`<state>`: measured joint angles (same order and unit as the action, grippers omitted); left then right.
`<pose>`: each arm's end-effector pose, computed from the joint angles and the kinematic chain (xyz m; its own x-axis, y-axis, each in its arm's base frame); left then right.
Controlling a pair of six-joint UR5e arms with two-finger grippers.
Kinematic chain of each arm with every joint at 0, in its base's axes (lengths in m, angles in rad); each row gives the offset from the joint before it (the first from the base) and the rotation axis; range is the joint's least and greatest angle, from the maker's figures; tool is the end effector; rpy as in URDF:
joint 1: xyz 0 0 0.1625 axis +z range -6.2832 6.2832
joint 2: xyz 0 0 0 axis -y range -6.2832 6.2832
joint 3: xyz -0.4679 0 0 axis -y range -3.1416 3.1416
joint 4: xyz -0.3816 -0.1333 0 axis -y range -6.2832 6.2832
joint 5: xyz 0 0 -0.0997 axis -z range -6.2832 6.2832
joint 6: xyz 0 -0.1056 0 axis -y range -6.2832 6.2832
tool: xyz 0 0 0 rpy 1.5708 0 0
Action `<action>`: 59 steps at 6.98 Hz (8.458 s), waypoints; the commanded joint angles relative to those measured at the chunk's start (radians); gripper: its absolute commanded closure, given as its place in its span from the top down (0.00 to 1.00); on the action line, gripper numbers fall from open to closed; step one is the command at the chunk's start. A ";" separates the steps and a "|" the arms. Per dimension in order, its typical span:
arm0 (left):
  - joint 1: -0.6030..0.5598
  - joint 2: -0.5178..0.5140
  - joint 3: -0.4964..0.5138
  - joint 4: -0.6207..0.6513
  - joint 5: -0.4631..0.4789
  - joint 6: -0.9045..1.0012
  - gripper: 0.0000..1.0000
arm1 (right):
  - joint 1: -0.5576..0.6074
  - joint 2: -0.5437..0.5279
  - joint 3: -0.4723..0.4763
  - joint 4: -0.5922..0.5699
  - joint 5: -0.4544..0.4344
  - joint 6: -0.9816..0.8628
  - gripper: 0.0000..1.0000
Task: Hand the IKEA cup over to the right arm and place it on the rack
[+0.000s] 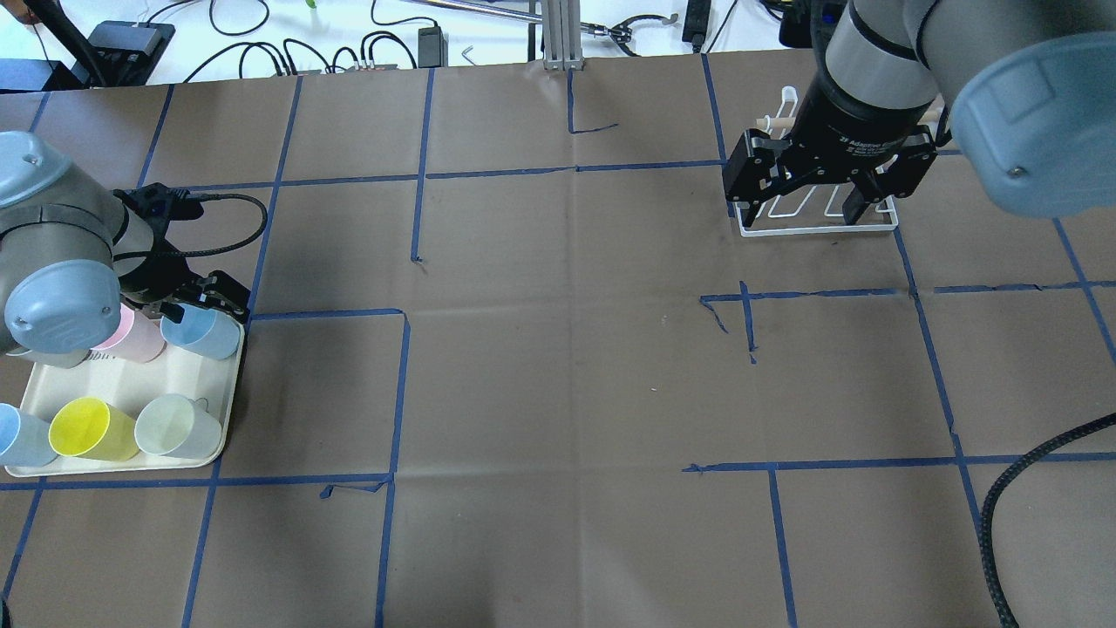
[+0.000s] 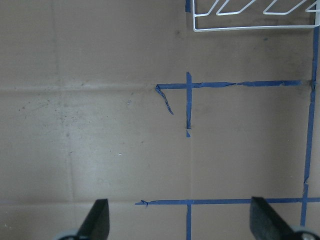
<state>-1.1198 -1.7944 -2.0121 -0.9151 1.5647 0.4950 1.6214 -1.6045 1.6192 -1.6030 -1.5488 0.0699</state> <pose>0.0986 -0.5109 0.2768 -0.9990 0.0439 0.0097 0.0440 0.9990 0.0052 0.1591 -0.4599 0.5207 -0.9996 0.0189 -0.0232 0.0193 0.9997 -0.0159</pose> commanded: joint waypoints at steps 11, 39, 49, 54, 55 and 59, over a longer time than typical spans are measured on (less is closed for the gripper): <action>0.037 0.061 0.079 -0.125 0.002 0.007 0.00 | 0.009 -0.015 0.241 -0.655 0.245 0.574 1.00; -0.323 -0.115 -0.089 1.269 -1.282 -0.220 0.05 | 0.130 0.212 0.501 -1.825 0.362 1.593 1.00; -0.337 -0.115 -0.089 1.271 -1.259 -0.220 0.07 | 0.209 0.314 0.374 -1.799 0.351 1.559 0.97; -0.337 -0.114 -0.088 1.271 -1.259 -0.224 0.07 | 0.210 0.319 0.357 -1.778 0.352 1.559 0.78; -0.337 -0.114 -0.088 1.271 -1.259 -0.224 0.08 | 0.210 0.319 0.357 -1.778 0.354 1.559 0.69; -0.337 -0.111 -0.082 1.271 -1.255 -0.224 0.50 | 0.210 0.319 0.357 -1.778 0.358 1.559 0.51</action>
<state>-1.4574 -1.9057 -2.0973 0.3552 0.3072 0.2715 1.8321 -1.2854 1.9758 -3.3808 -1.1925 1.6291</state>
